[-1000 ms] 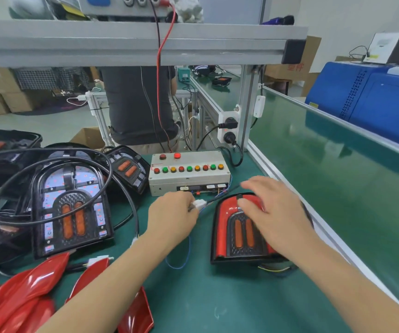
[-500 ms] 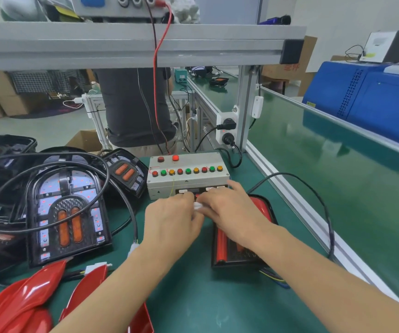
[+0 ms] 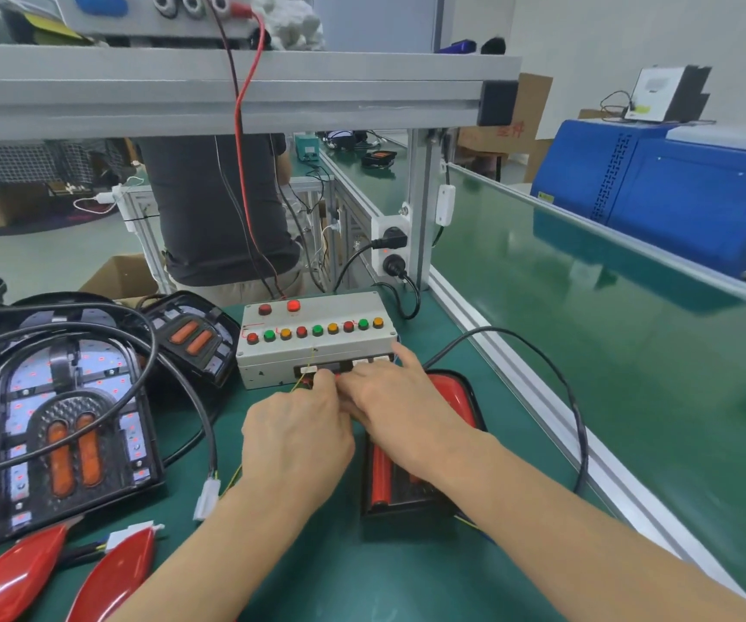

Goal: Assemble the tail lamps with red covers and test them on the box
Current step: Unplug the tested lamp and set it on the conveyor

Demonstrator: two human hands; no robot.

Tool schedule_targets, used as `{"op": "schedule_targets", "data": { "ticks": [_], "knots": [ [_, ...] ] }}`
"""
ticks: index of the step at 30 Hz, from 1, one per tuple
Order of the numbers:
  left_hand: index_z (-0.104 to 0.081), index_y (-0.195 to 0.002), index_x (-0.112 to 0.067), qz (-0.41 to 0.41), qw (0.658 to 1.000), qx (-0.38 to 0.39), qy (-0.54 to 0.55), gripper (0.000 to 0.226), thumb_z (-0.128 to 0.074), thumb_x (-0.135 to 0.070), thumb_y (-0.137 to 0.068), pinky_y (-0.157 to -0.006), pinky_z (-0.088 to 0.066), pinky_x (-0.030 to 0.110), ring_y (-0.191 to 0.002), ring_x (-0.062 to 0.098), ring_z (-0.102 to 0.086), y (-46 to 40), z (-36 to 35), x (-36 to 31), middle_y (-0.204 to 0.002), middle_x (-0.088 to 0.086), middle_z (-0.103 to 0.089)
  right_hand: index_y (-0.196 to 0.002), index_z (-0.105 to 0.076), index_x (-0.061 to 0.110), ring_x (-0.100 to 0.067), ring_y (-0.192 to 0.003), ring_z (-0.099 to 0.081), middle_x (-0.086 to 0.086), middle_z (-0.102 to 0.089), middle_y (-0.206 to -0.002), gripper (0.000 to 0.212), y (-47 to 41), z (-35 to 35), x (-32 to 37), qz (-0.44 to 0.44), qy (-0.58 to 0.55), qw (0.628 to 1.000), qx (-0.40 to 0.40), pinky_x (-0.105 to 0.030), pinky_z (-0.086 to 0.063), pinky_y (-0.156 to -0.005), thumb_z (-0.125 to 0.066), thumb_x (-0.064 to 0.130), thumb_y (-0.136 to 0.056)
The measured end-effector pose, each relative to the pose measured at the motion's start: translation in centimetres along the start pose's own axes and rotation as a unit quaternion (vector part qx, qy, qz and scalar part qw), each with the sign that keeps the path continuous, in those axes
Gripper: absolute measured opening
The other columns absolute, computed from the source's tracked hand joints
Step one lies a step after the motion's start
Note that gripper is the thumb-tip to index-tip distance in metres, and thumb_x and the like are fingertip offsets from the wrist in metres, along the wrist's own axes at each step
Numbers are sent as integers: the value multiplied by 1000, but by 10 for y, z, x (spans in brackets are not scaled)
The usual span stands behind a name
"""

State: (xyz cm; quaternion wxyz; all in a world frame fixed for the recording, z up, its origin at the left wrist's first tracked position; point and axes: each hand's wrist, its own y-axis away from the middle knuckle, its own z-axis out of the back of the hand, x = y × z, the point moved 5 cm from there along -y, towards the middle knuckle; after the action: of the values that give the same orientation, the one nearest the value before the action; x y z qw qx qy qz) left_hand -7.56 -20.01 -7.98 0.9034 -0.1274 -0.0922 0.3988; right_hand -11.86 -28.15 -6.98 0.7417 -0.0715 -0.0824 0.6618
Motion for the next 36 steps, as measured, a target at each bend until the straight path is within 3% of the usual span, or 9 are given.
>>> {"op": "schedule_targets", "data": {
  "ticks": [8, 10, 12, 15, 16, 20, 27, 32, 36],
  "knots": [
    [-36, -90, -22, 11, 996, 82, -38, 7, -33, -27, -94, -53, -28, 29, -79, 24, -60, -3, -14, 27, -92, -3, -63, -100, -62, 17, -21, -105, -56, 0, -64, -101, 24, 8, -4, -16, -14, -44, 998, 43, -37, -1, -108, -45, 34, -100],
    [-46, -108, -25, 11, 995, 92, -20, 20, -34, -28, -92, -68, -37, 30, -97, 21, -58, 0, -16, 29, -109, -5, -59, -113, -61, 22, -19, -112, -53, 2, -64, -109, 24, 14, -8, -17, 10, -71, 995, 62, -42, -1, -115, -43, 34, -101],
    [-42, -133, -29, -17, 997, 72, 18, 44, -41, -26, -90, -92, -36, 33, -120, 20, -48, 3, -13, 24, -135, -5, -47, -128, -54, 30, -18, -120, -48, 5, -62, -121, 29, 20, -11, -15, 35, -89, 992, 80, -43, -2, -116, -41, 29, -102],
    [-49, -135, -21, -84, 992, 12, 91, 60, -59, -12, -77, -102, -36, 39, -124, 25, -49, 6, 3, 8, -136, 1, -51, -133, -49, 34, -15, -125, -44, 8, -58, -130, 35, 26, -8, -11, 67, -99, 990, 79, -41, -7, -115, -44, 24, -100],
    [-48, -136, -21, -102, 989, 11, 102, 63, -60, -9, -76, -104, -34, 40, -126, 24, -48, 7, 6, 3, -137, 1, -51, -130, -51, 33, -13, -125, -43, 9, -58, -130, 34, 28, -4, -10, 76, -99, 990, 66, -39, -8, -114, -45, 22, -99],
    [-16, -148, -34, -125, 984, 49, 114, 73, -42, -11, -84, -114, -11, 32, -139, 11, -23, 7, 2, -5, -151, -13, -25, -124, -58, 25, -11, -120, -45, 9, -58, -127, 29, 41, 13, -11, 81, -111, 991, 5, -30, -19, -108, -46, 20, -98],
    [2, -146, -46, -145, 981, 97, 81, 86, -37, -4, -83, -115, 3, 40, -140, 5, -12, 16, -6, -13, -155, -17, -10, -120, -64, 30, -1, -114, -49, 20, -58, -120, 28, 82, 37, -55, -87, -200, 970, -110, -22, -34, -104, -50, 21, -98],
    [3, -147, -43, -143, 981, 108, 72, 82, -35, -6, -85, -116, 2, 40, -141, 4, -11, 18, -7, -14, -156, -16, -9, -118, -66, 27, 4, -113, -44, 19, -52, -118, 28, 103, 42, -79, -186, -187, 947, -183, -5, -24, -98, -61, 18, -92],
    [-2, -149, -37, -131, 982, 114, 80, 77, -37, -8, -87, -114, -7, 33, -140, 6, -18, 18, -10, -11, -155, -15, -14, -134, -53, 19, -17, -134, -30, -3, -39, -146, 47, 124, 48, -104, -311, -104, 919, -218, -30, -27, -107, -64, 21, -88]
  ]
}}
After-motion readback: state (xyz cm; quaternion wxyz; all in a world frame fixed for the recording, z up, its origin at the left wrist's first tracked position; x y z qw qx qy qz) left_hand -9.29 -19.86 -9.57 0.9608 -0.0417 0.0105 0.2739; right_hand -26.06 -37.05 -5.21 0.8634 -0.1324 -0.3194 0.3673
